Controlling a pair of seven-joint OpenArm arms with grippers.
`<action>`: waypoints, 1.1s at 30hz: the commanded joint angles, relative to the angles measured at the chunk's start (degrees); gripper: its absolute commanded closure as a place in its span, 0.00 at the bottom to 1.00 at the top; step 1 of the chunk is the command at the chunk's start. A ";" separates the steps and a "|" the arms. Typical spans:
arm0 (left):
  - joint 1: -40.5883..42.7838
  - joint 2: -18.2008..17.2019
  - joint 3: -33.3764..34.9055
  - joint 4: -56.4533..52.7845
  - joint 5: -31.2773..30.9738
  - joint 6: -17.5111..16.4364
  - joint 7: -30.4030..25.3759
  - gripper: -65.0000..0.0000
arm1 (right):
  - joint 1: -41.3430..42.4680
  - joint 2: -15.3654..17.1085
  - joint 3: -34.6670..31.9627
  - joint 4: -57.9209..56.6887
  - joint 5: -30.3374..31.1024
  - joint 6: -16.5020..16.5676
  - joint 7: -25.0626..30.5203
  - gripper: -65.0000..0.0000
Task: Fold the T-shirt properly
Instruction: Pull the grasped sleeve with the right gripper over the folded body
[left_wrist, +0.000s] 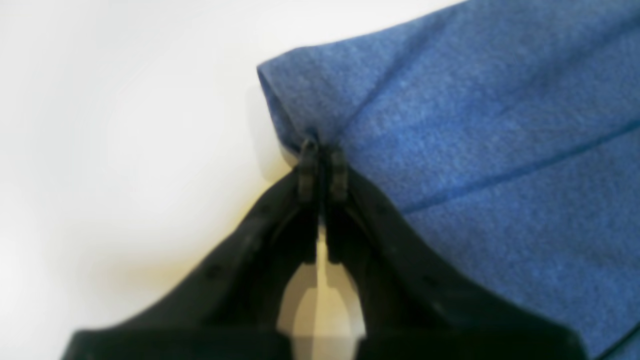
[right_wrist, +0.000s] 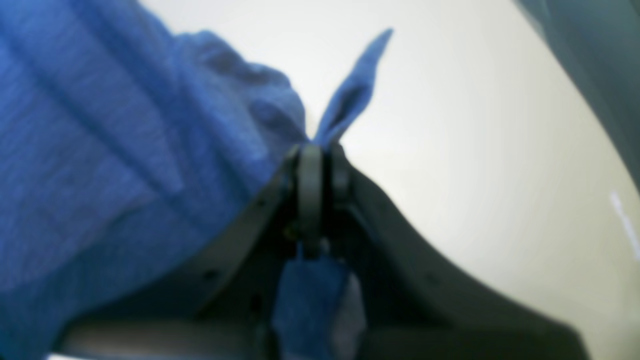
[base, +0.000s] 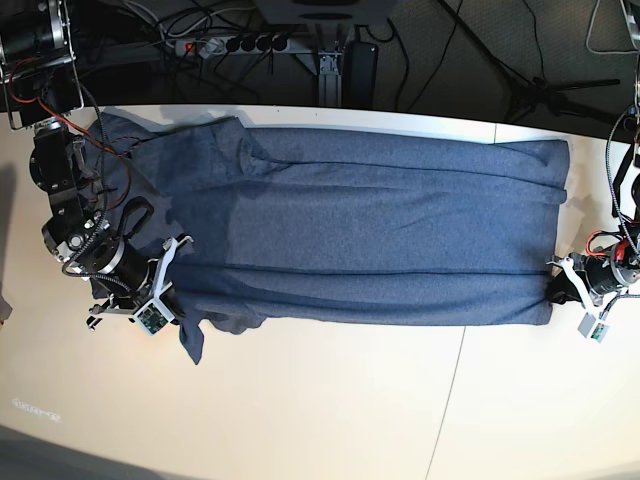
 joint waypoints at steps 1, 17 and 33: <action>-1.55 -1.40 -0.42 0.59 -0.28 -1.17 -0.98 1.00 | 0.81 1.60 0.50 1.77 -0.33 4.85 1.60 1.00; -1.20 -1.42 -0.42 1.68 0.55 -1.17 -1.01 1.00 | -4.98 12.11 -5.29 6.78 -10.97 4.15 6.97 1.00; 6.45 -5.18 -0.42 15.32 7.45 -1.17 -5.70 1.00 | -6.82 21.79 -16.41 10.86 -23.85 3.37 8.66 1.00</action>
